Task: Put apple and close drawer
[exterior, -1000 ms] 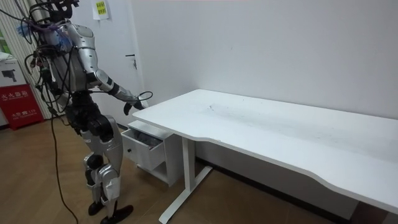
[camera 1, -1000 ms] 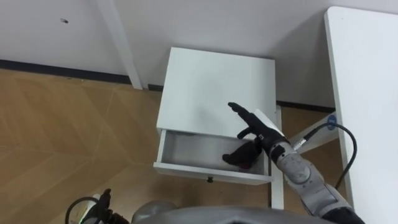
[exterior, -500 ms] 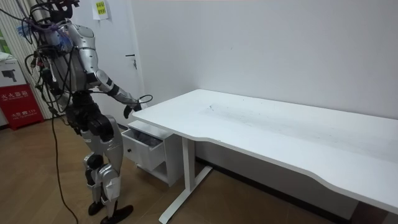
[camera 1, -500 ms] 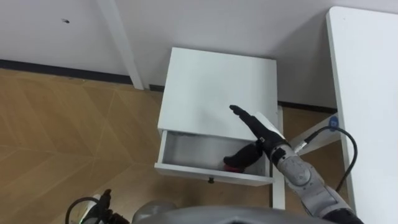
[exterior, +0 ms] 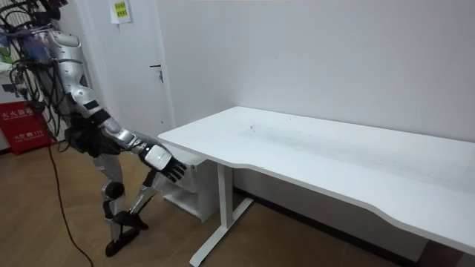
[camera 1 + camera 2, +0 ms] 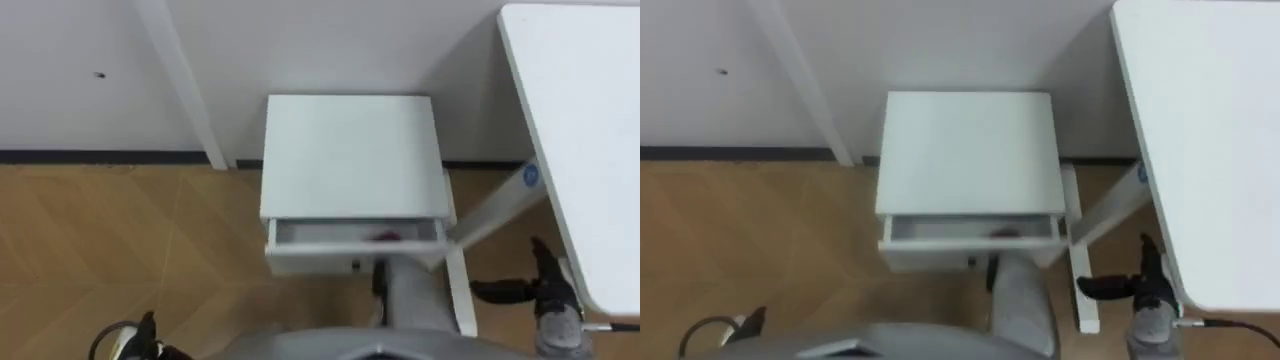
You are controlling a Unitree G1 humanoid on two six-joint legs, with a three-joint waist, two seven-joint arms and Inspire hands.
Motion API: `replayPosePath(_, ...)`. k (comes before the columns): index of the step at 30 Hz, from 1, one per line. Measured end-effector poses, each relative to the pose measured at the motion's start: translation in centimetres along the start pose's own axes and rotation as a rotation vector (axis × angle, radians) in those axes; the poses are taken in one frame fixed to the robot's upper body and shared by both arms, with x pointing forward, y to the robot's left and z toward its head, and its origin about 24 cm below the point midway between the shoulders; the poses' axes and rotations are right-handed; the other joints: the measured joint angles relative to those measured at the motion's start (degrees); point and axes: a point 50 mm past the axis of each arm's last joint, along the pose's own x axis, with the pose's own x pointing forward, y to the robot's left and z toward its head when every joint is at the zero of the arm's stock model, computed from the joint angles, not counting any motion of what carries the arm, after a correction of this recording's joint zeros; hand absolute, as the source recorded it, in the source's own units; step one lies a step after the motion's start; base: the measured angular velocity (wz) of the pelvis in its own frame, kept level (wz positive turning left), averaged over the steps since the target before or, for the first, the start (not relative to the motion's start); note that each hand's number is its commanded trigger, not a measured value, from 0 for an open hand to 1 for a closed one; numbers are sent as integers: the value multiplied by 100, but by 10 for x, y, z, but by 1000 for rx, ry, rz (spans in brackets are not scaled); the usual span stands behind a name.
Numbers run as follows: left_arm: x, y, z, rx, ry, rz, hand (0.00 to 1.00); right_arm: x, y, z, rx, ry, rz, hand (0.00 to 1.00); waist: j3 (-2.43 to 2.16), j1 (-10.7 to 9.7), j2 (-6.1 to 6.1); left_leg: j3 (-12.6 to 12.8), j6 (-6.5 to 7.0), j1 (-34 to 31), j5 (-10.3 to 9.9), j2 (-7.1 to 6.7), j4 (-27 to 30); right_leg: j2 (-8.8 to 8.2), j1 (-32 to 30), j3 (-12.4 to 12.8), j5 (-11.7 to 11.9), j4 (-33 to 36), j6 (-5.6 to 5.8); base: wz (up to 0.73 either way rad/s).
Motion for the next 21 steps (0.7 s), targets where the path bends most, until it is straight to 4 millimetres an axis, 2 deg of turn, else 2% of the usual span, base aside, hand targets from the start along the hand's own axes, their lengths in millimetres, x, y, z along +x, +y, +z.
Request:
replayPosePath(1, 0, 1, -1, 3, 5, 3, 0, -1, 1, -4, -7, 24, 2, 0, 22, -9, -8, -24, 3, -21, -26, 2, 62, -9, -2, 25, -60, -88, 24, 7)
replayPosePath(2, -1, 1, -5, 11, 19, 4, 0, -3, 5, -12, -26, 60, 17, 0, 29, -19, -21, -58, -21, -61, -120, -29, 199, -42, 217, 70, -116, -629, 77, 9)
replayPosePath(3, -2, -1, -10, 12, 28, 0, 0, -4, 6, -16, -40, 87, 26, 0, 33, -31, -47, -61, 7, -81, -143, -103, 271, -100, 696, 84, -124, -1598, 97, 13)
replayPosePath(4, -3, -1, -12, 11, 29, -1, 0, -4, 7, -18, -42, 97, 28, 0, 32, -43, -66, -76, 7, -87, -145, -168, 276, -139, 1027, 75, -141, -2200, 125, 20)
replayPosePath(6, -6, -1, -24, 13, 62, 1, 0, -6, 10, -23, -72, 133, 48, 0, 7, -6, -264, -90, -41, -144, -118, -426, 250, -222, 2376, 79, -299, -4671, 302, 21)
replayPosePath(7, -7, -1, -25, 13, 70, 2, 0, -6, 10, -23, -76, 133, 49, 0, -10, 30, -331, -73, -93, -150, -88, -502, 180, -233, 2660, 65, -371, -5194, 336, 0)
replayPosePath(8, -6, -1, -25, 8, 77, 5, 0, -5, 11, -19, -82, 120, 50, 0, -26, 174, -448, 7, -239, -125, 4, -588, -15, -230, 3156, 16, -550, -6165, 353, -18)
replayPosePath(9, -6, -1, -23, 7, 71, 7, 0, -2, 11, -13, -77, 104, 49, 0, -55, 271, -507, 51, -364, -129, 86, -594, -169, -151, 3600, -111, -670, -6997, 298, -25)
replayPosePath(10, -6, -1, -22, 6, 67, 10, 0, -1, 12, -10, -72, 95, 49, 0, -71, 325, -540, 52, -409, -126, 124, -592, -248, -124, 3790, -186, -718, -7417, 258, -21)
replayPosePath(11, -5, 2, -19, 3, 59, 23, 0, 1, 16, -1, -60, 71, 55, 0, -79, 383, -613, 40, -502, -124, 187, -580, -364, -74, 4101, -276, -712, -8115, 224, -9)
replayPosePath(12, -4, 4, -16, 4, 50, 40, 0, 1, 21, 3, -48, 58, 68, 0, -104, 422, -729, 37, -533, -77, 240, -581, -493, -56, 4326, -372, -690, -8593, 189, -4)
replayPosePath(13, -3, 5, -14, 3, 45, 47, 0, 1, 23, 4, -44, 51, 76, 0, -90, 451, -769, 33, -543, -46, 255, -579, -535, -33, 4424, -387, -681, -8774, 177, 5)
replayPosePath(15, -3, 4, -12, 0, 32, 43, 0, 1, 29, 8, -33, 32, 104, 0, -111, 436, -872, -89, -538, 36, 256, -514, -556, 96, 4757, -498, -593, -9225, 102, 19)
replayPosePath(16, -3, 4, -10, -1, 27, 43, 0, 0, 29, 9, -31, 31, 109, 0, -106, 427, -885, -116, -526, 59, 258, -502, -557, 133, 4823, -532, -586, -9288, 91, 19)
replayPosePath(17, -2, 4, -8, -2, 20, 42, 0, 1, 29, 10, -19, 26, 111, 0, -106, 423, -873, -133, -425, 79, 259, -457, -552, 176, 4894, -534, -566, -9390, 62, 8)
replayPosePath(18, -2, 5, -6, -5, 12, 45, 0, 2, 29, 12, -10, 20, 110, 0, -107, 404, -831, -153, -179, 78, 298, -422, -574, 238, 4933, -540, -555, -9472, 44, 4)
replayPosePath(21, -2, 5, -1, -18, -14, 49, 0, 1, 31, 13, -5, 15, 115, 0, -98, 327, -742, -155, -184, 165, 340, -394, -740, 279, 4982, -545, -538, -9579, 15, 3)
